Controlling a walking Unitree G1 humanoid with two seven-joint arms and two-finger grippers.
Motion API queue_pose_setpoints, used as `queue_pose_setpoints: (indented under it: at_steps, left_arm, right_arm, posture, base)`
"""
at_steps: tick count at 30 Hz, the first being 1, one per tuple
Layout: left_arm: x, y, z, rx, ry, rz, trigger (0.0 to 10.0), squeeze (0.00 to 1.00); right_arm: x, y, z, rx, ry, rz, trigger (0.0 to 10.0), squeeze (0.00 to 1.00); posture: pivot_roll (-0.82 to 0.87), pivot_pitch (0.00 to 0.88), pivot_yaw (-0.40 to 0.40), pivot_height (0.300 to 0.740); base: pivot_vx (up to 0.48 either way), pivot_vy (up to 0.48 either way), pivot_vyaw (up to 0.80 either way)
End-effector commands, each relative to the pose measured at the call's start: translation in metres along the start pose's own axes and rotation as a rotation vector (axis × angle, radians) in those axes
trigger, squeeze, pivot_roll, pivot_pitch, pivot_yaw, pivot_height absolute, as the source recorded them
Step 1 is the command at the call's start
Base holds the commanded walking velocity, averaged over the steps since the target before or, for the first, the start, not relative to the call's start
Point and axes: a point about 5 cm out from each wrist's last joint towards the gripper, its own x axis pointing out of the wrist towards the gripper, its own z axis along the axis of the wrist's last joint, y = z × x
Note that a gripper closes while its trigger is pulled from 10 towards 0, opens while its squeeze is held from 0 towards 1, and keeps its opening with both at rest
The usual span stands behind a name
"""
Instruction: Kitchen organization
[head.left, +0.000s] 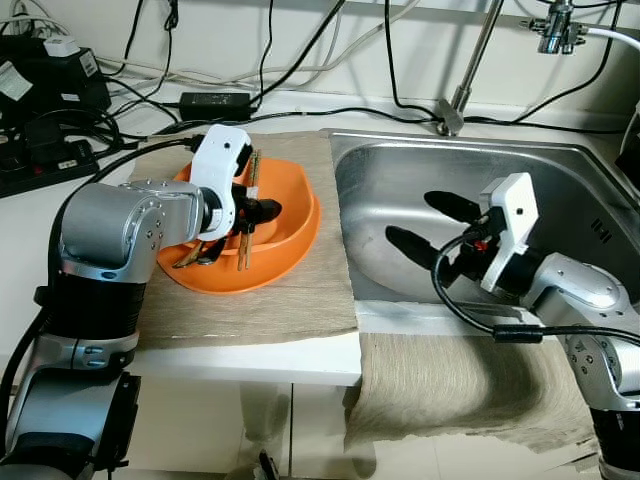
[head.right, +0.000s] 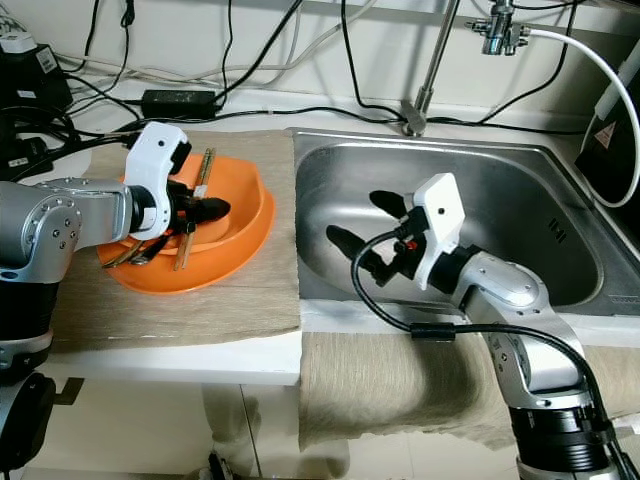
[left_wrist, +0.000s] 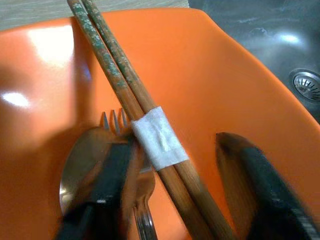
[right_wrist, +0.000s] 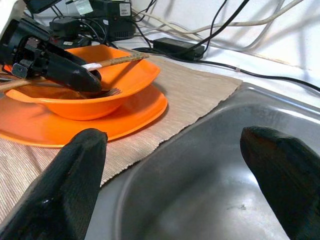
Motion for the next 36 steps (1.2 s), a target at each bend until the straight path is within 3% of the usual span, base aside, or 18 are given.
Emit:
queue_pose_setpoints:
  at_steps: [1, 15, 21, 22, 23, 24, 25, 29, 33, 34, 36]
  left_arm:
    - [-0.003, -0.003, 0.009, 0.024, -0.022, -0.006, 0.0, 0.00]
    - [-0.005, -0.004, 0.011, 0.016, -0.042, -0.035, 0.0, 0.00]
    - [-0.010, -0.008, 0.018, 0.014, -0.108, -0.051, 0.0, 0.00]
    - [-0.017, -0.015, 0.029, 0.010, -0.216, -0.094, 0.0, 0.00]
    - [-0.017, -0.015, 0.029, 0.010, -0.216, -0.094, 0.0, 0.00]
    - [-0.026, -0.024, 0.041, 0.008, -0.373, -0.145, 0.0, 0.00]
    - [-0.029, -0.026, 0.044, 0.009, -0.415, -0.159, 0.0, 0.00]
    - [-0.037, -0.034, 0.049, 0.051, -0.519, -0.182, 0.0, 0.00]
    - [-0.049, -0.045, 0.050, 0.085, -0.587, -0.247, 0.0, 0.00]
    - [-0.052, -0.056, 0.042, 0.126, -0.555, -0.334, 0.0, 0.00]
    - [-0.053, -0.065, 0.033, 0.152, -0.511, -0.403, 0.0, 0.00]
  right_arm:
    - [-0.002, -0.001, 0.000, -0.014, 0.008, 0.001, 10.0, 0.00]
    - [-0.002, 0.000, -0.001, -0.011, 0.008, 0.000, 10.0, 0.00]
    - [-0.001, -0.001, 0.003, -0.009, -0.013, -0.009, 10.0, 0.00]
    - [-0.001, -0.001, 0.007, 0.005, -0.043, -0.021, 10.0, 0.00]
    - [-0.001, -0.001, 0.007, 0.005, -0.043, -0.021, 10.0, 0.00]
    - [0.001, -0.001, 0.012, 0.030, -0.085, -0.037, 10.0, 0.00]
    - [0.001, -0.001, 0.013, 0.036, -0.096, -0.041, 10.0, 0.00]
    - [0.003, 0.000, 0.017, 0.059, -0.130, -0.048, 10.0, 0.00]
    - [0.009, 0.001, 0.029, 0.205, -0.274, -0.090, 10.0, 0.00]
    - [0.015, 0.007, 0.039, 0.386, -0.396, -0.048, 10.0, 1.00]
    - [0.018, 0.013, 0.046, 0.495, -0.474, 0.016, 10.0, 1.00]
  posture:
    - [-0.01, 0.000, -0.022, 0.740]
    - [-0.01, 0.000, -0.022, 0.740]
    - [-0.02, 0.000, -0.018, 0.740]
    - [-0.02, 0.000, -0.015, 0.740]
    - [-0.02, 0.000, -0.015, 0.740]
    - [-0.02, 0.000, -0.015, 0.740]
    - [-0.02, 0.000, -0.015, 0.740]
    - [-0.02, 0.000, -0.018, 0.740]
    - [-0.02, 0.000, -0.024, 0.740]
    - [-0.02, 0.000, -0.026, 0.740]
    - [-0.02, 0.000, -0.026, 0.740]
  base:
    - [0.000, 0.000, 0.00]
    - [0.000, 0.000, 0.00]
    - [0.000, 0.000, 0.00]
    - [0.000, 0.000, 0.00]
    - [0.000, 0.000, 0.00]
    - [0.000, 0.000, 0.00]
    - [0.000, 0.000, 0.00]
    - [0.000, 0.000, 0.00]
    - [0.000, 0.000, 0.00]
    - [0.000, 0.000, 0.00]
    - [0.000, 0.000, 0.00]
